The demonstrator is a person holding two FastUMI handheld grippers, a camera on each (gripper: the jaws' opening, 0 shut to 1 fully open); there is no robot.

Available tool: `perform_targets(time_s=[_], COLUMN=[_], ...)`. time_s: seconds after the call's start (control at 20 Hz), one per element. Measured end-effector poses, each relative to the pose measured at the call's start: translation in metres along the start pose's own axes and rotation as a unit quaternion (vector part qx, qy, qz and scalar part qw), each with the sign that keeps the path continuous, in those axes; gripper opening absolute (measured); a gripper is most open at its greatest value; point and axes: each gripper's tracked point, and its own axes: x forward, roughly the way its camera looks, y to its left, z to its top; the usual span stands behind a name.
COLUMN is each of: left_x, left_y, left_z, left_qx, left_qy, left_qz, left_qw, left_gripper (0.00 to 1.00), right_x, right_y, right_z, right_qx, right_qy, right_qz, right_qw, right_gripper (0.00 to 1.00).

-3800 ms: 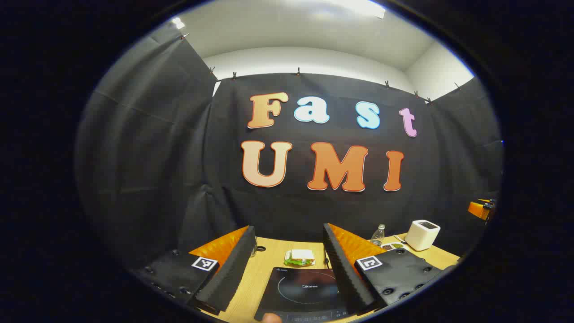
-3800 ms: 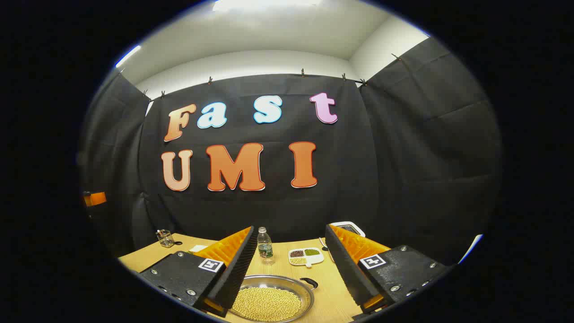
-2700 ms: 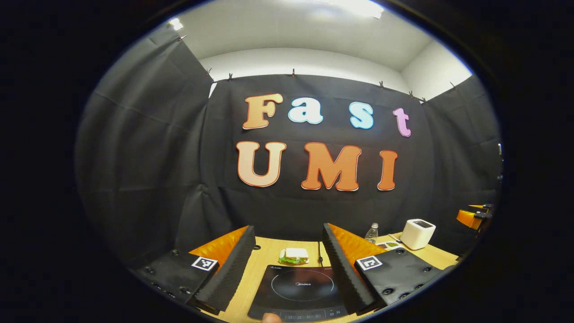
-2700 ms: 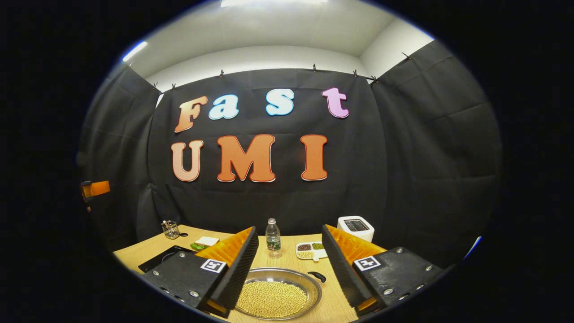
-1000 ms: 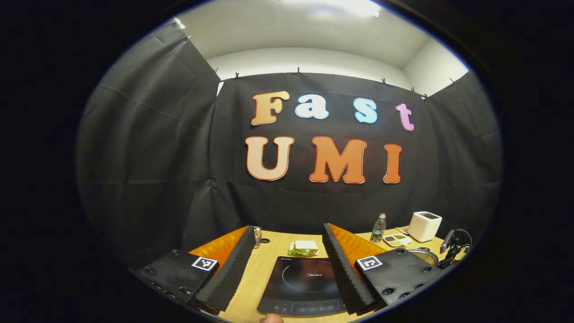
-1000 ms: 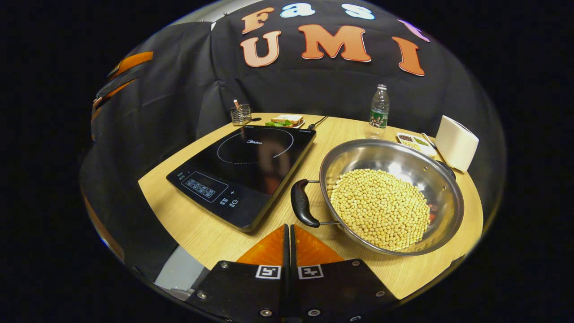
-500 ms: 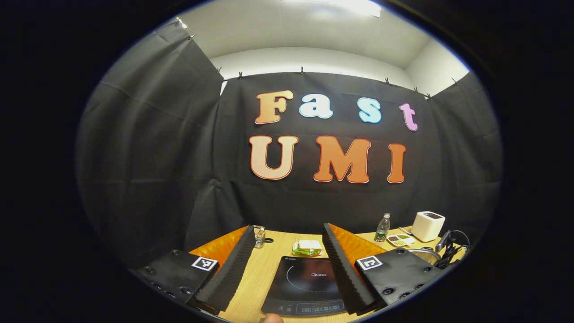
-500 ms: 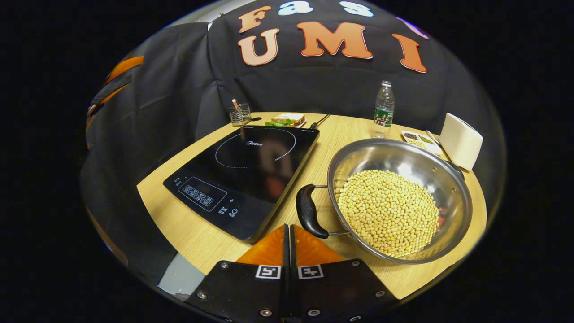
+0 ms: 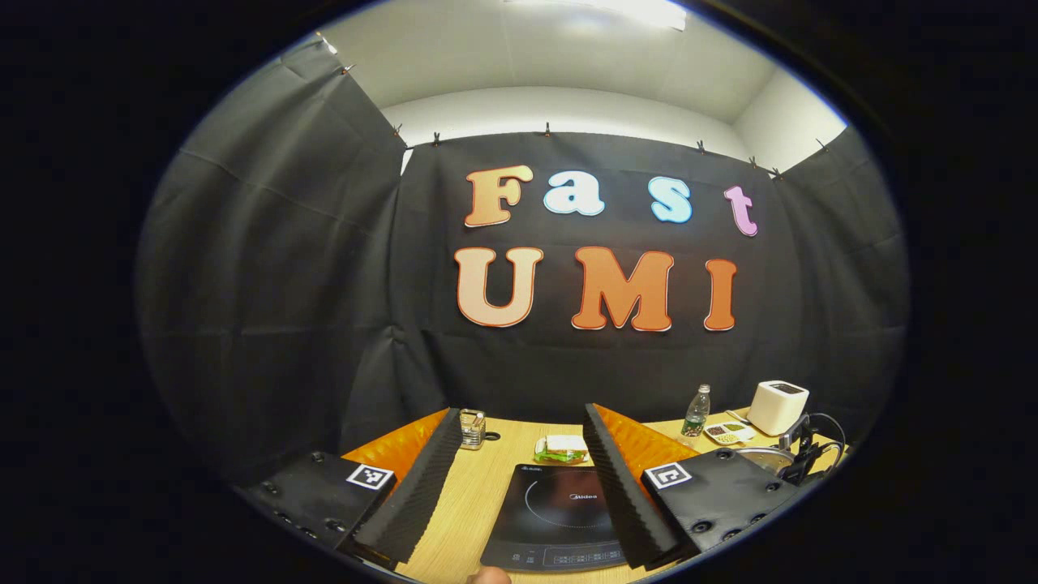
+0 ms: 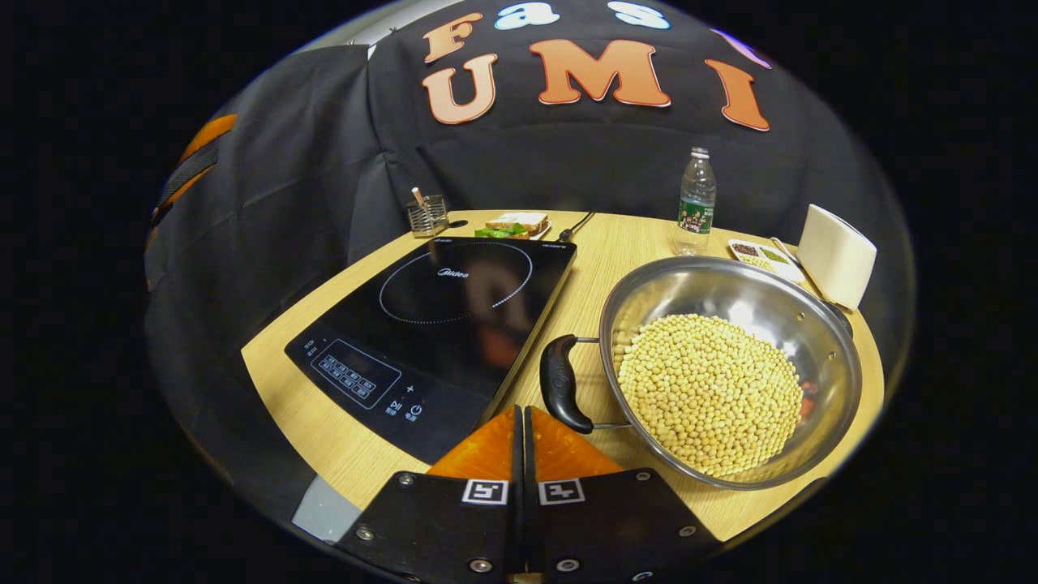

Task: First push the handle of the pot to place it horizontally, then grasp the pot with both hands and set it on the induction cooktop.

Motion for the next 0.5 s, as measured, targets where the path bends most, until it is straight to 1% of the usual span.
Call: perform_targets(time_s=[0.25,0.5], left_x=[0.001,0.006], left_y=[0.001,0.002], left_z=[0.001,-0.006], left_qx=[-0.001,-0.008], left_qy=[0.001,0.006], left_qz=[0.001,-0.001], left_qw=[1.0,1.0], left_gripper=[0.97,0.97], right_x=[0.009,0.017], right_y=[-0.003,-0.004], right_z=[0.009,0.016], right_qx=[-0.019,-0.017], right_qy=[-0.006,-0.009], right_qz=[-0.014,-0.017], right_qw=[1.0,1.0], right_gripper=[0.0,0.0])
